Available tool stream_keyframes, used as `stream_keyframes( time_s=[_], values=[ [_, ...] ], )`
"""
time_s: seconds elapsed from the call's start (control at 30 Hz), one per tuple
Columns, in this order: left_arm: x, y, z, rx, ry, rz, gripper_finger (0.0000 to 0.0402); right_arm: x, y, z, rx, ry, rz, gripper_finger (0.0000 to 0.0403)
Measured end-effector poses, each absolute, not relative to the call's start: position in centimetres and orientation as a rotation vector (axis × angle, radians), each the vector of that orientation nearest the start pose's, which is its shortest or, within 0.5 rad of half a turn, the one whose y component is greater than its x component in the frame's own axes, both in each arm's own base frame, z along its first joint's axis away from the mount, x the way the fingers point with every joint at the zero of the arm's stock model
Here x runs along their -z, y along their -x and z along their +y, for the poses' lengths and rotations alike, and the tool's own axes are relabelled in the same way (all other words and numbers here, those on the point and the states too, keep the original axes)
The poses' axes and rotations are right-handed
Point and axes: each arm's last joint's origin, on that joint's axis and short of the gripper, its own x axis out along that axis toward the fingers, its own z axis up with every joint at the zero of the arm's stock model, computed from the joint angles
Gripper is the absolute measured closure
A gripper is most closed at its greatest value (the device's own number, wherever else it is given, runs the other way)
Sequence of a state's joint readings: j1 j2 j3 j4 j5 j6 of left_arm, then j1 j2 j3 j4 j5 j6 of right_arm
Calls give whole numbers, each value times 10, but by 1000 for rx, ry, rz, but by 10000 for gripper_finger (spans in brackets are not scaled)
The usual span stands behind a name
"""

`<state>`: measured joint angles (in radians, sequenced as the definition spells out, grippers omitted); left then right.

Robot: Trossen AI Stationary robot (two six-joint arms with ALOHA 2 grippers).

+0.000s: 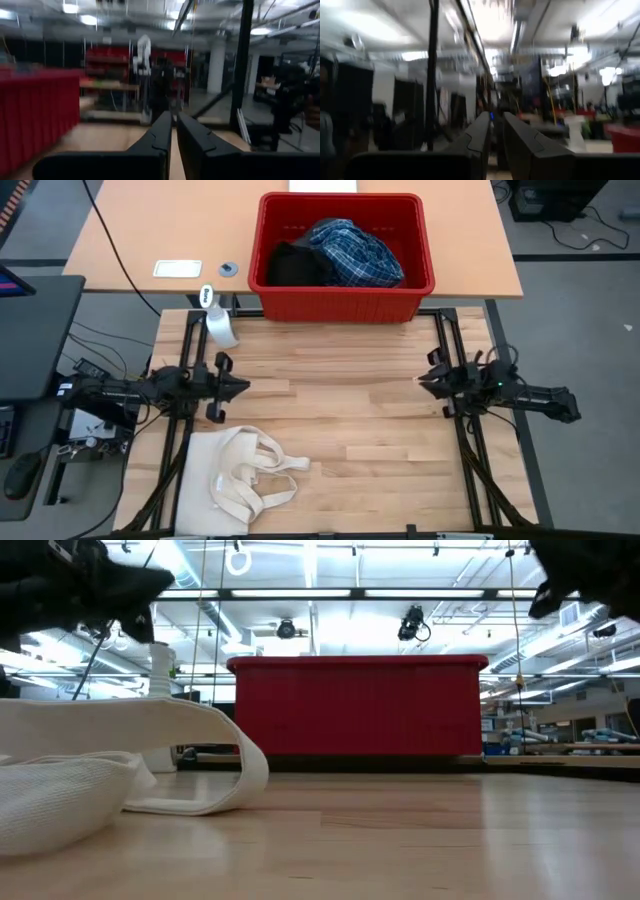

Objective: Fold Laundry from Bin
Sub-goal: Fold the blue pants

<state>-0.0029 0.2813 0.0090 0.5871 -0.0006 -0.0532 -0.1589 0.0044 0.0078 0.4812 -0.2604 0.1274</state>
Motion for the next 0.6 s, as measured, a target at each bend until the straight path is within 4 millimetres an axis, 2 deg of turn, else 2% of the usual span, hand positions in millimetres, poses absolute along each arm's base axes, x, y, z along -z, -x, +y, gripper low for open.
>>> stream_keyframes(
  time_s=[0.13,0.27,0.37,0.5,0.6],
  values=[
    [-212,-105,0,10,31,-470,367,-223,-78,-5,-149,-66,-619,341],
    [-220,-100,0,-1,12,-564,367,-232,-70,-6,-75,-50,-750,341],
    [-220,-101,2,-96,-13,-549,367,-235,-67,-12,148,-27,-812,341],
    [-222,-102,7,-271,-5,-546,367,-233,-65,-22,491,-164,-822,341],
    [-222,-104,9,-343,-9,-546,367,-233,-63,-26,644,-231,-833,341]
  ],
)
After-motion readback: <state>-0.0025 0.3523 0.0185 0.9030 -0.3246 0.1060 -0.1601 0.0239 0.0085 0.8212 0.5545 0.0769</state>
